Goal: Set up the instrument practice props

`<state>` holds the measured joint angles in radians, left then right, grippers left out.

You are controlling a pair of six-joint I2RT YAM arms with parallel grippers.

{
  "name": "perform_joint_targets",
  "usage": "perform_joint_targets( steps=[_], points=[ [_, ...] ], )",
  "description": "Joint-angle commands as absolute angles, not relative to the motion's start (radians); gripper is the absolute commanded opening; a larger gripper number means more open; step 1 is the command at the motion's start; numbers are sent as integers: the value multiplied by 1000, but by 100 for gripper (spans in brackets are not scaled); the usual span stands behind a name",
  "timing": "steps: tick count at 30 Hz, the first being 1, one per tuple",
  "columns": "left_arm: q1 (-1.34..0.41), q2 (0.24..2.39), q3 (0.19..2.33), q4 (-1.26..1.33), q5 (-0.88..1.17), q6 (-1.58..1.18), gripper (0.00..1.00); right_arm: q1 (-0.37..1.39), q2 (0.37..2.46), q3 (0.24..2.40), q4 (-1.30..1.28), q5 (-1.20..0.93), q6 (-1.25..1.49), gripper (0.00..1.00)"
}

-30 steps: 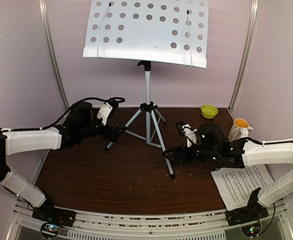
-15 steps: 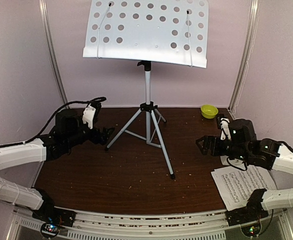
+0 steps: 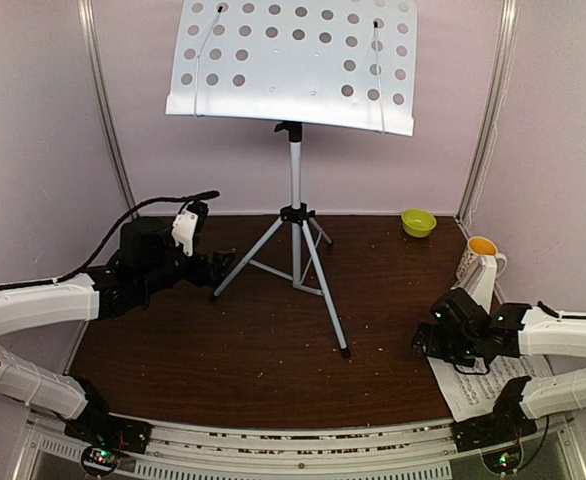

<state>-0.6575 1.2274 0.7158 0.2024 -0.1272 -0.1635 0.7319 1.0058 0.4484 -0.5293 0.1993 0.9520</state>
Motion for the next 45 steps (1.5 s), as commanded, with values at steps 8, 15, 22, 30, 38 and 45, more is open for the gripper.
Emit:
perform_joint_targets(
  steps=[8, 15, 22, 30, 38, 45],
  points=[
    [-712, 1192, 738, 187, -210, -167, 98, 713, 1179, 387, -131, 42, 1066, 100],
    [-838, 1222, 735, 209, -237, -117, 98, 713, 1270, 422, 72, -6, 1094, 100],
    [-1031, 1358, 752, 280, -211, -9, 98, 713, 1357, 575, 127, -60, 1033, 100],
    [-1258, 1612, 865, 328, -176, 226, 92, 713, 1158, 546, -16, -54, 977, 100],
    [-1367, 1865, 1071, 301, -179, 409, 75, 591, 1024, 466, -292, -9, 936, 100],
    [-1422, 2002, 1211, 215, -175, 533, 67, 486, 1064, 398, -290, -57, 903, 100]
  ],
)
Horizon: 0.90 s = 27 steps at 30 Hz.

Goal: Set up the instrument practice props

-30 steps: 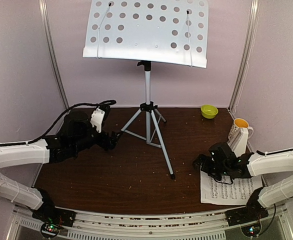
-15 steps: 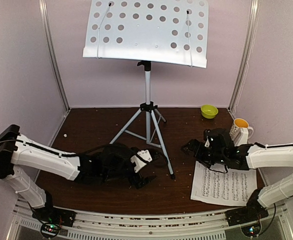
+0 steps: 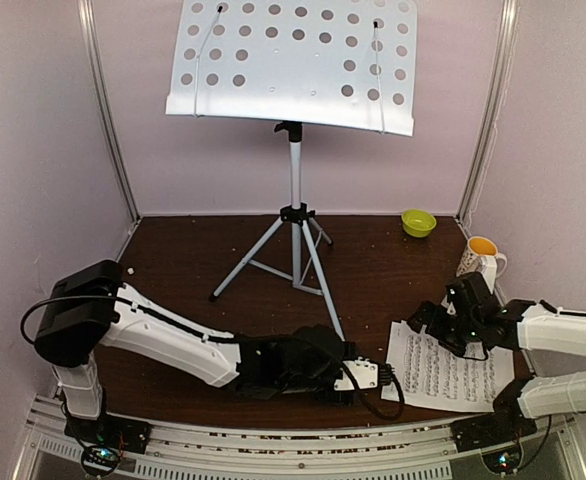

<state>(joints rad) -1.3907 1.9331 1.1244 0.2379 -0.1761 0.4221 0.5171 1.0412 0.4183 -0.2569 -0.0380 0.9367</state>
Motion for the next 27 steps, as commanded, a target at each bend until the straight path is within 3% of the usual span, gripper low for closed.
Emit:
perform_joint_targets(
  steps=[1, 12, 27],
  points=[
    [-1426, 2017, 1223, 209, -165, 537, 66, 485, 1075, 395, -279, -60, 902, 100],
    [-1449, 2154, 1355, 123, -205, 646, 58, 485, 1294, 383, -84, -171, 925, 100],
    [-1431, 2223, 1413, 174, -284, 650, 46, 491, 1289, 341, -18, -220, 964, 100]
  ],
)
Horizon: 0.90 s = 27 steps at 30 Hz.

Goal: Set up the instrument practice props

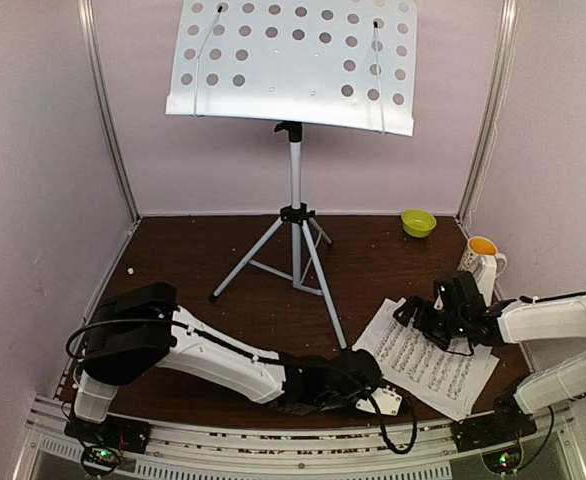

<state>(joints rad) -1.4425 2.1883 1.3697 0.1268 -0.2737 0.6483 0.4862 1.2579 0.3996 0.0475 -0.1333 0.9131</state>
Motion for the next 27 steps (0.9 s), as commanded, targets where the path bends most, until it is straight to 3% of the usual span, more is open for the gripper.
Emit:
perform_joint_targets(
  steps=[1, 10, 17, 27],
  points=[
    [-1427, 2230, 1421, 175, -283, 649, 46, 496, 1295, 339, -6, -228, 971, 100],
    [-1392, 2258, 1463, 175, -272, 662, 43, 579, 1382, 367, 76, -250, 1043, 100],
    [-1383, 2200, 1427, 210, -277, 660, 29, 584, 1372, 369, 61, -230, 1043, 100],
    [-1370, 2148, 1412, 203, -191, 614, 34, 584, 1370, 364, 71, -234, 1041, 100]
  ],
)
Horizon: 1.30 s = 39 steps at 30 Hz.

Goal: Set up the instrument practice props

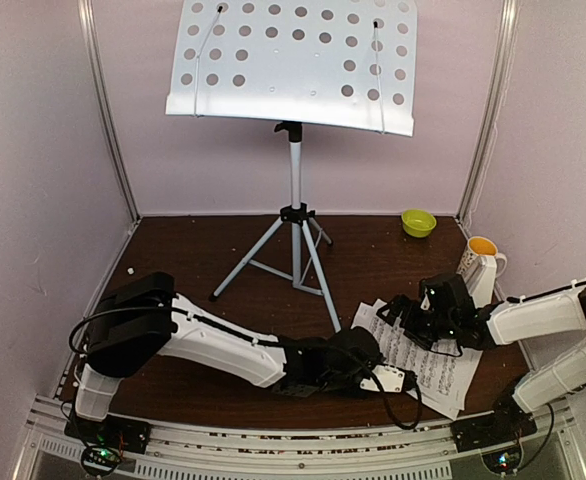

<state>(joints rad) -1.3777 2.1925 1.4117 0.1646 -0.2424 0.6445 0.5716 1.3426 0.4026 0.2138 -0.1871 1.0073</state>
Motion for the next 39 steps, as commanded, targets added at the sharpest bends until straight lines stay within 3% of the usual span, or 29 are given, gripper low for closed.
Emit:
perform_joint_targets(
  steps=[1, 8, 19, 22, 24, 39],
  points=[
    [-1369, 2146, 1413, 202, -182, 609, 35, 584, 1369, 364, 69, -234, 1040, 100],
    [-1350, 2165, 1445, 187, -179, 583, 36, 584, 1358, 361, 76, -235, 1038, 100],
    [-1350, 2230, 1508, 206, -334, 646, 27, 584, 1286, 360, 52, -235, 1021, 100],
    [-1350, 2230, 1508, 210, -339, 664, 18, 583, 1272, 366, 43, -235, 1009, 100],
    [-1350, 2224, 1503, 207, -343, 677, 0, 583, 1255, 375, 25, -227, 989, 100],
    [-1382, 1962, 1177, 590, -455, 978, 0, 504, 890, 467, -82, -270, 639, 100]
  ],
)
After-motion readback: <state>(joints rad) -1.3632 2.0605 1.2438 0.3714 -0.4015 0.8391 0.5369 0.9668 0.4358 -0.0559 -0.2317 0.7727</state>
